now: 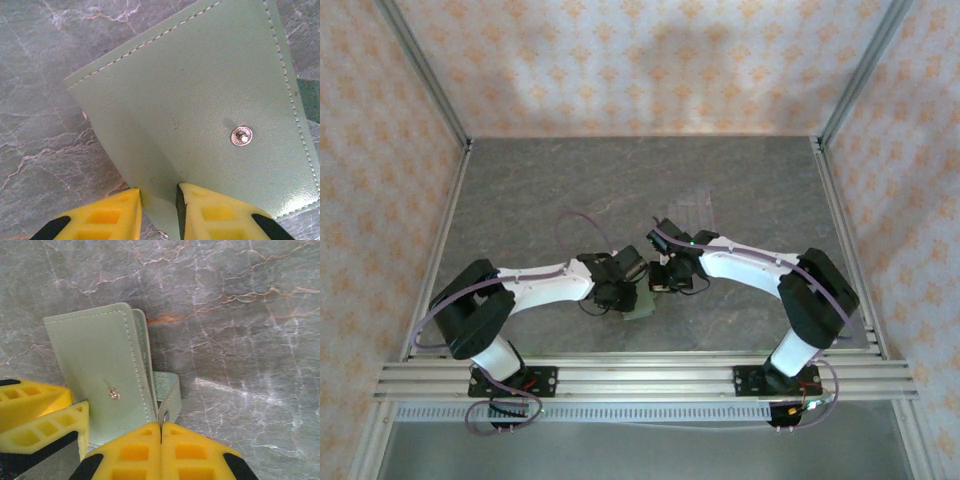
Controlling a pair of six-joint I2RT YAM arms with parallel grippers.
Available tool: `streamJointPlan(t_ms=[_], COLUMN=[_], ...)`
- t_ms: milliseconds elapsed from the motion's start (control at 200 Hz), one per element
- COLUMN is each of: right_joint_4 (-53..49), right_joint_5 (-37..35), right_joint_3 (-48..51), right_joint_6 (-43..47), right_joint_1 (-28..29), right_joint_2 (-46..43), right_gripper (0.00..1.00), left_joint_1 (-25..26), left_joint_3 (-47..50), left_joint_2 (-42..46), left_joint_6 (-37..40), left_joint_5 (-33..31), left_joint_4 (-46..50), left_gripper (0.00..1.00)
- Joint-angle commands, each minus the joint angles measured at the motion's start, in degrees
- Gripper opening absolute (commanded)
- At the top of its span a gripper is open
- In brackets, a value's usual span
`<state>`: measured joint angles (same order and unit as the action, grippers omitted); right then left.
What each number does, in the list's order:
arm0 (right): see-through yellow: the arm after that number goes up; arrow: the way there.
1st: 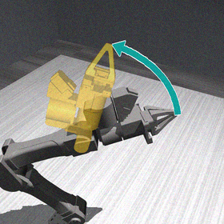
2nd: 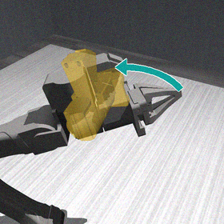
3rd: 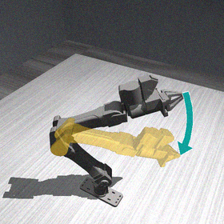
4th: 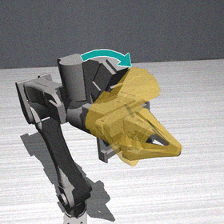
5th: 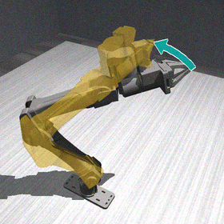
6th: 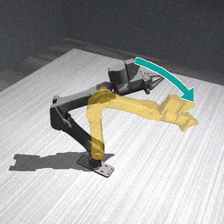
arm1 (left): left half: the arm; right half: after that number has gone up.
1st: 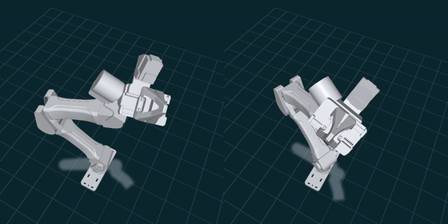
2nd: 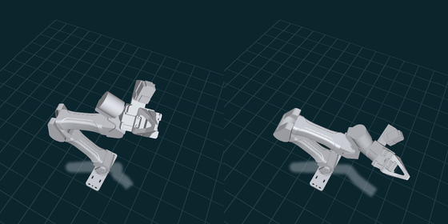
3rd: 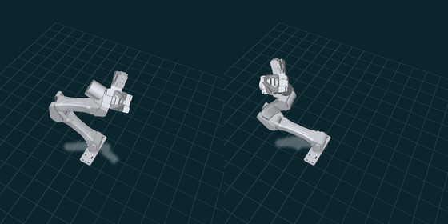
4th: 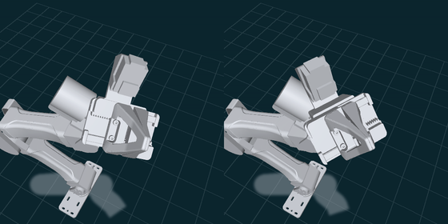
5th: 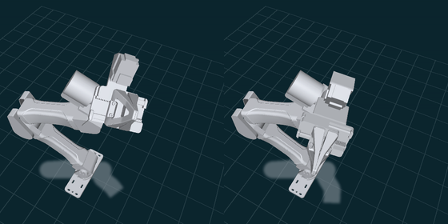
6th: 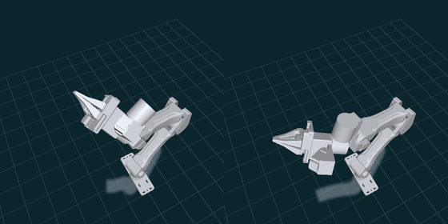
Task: Put the credit cards into the card holder
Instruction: Close the button on the card holder.
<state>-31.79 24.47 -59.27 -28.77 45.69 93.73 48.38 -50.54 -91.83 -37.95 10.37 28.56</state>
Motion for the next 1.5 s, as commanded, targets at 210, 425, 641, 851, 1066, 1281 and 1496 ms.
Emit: streamJointPlan(t_ms=[210, 425, 641, 851, 1066, 1281, 1496], right_joint_4=[6.8, 9.4, 13.7, 16.1, 16.1, 10.4, 4.9], right_joint_5=[7.9, 10.5, 13.0, 15.2, 16.3, 13.8, 10.2], right_joint_3=[-1.5, -1.4, -0.4, -0.3, -0.7, -2.1, -4.3], right_joint_6=[-2.3, -3.3, -5.3, -7.1, -7.6, -5.9, -3.8], right_joint_1=[-0.1, 0.3, 0.6, 0.5, 0.5, 0.5, 0.2], right_joint_2=[2.4, 5.0, 6.4, 6.6, 8.8, 11.6, 15.9], right_gripper=[0.0, 0.0, 0.0, 0.0, 0.0, 0.0, 0.0], left_joint_1=[0.1, 0.1, 0.1, 0.1, 0.1, 0.1, 0.1], left_joint_3=[3.7, 3.2, 2.9, 3.2, 3.3, 3.3, 3.3], left_joint_2=[-0.6, -0.8, -1.1, -1.2, -1.2, -1.2, -0.9], left_joint_6=[1.5, 1.6, 1.7, 1.6, 1.7, 1.8, 2.0], left_joint_5=[0.5, 0.4, 0.8, 0.7, 0.8, 0.7, 0.9], left_joint_4=[0.4, 0.3, -0.2, -0.5, -0.8, -1.0, -1.3], left_gripper=[0.25, 0.25, 0.26, 0.26, 0.26, 0.26, 0.26])
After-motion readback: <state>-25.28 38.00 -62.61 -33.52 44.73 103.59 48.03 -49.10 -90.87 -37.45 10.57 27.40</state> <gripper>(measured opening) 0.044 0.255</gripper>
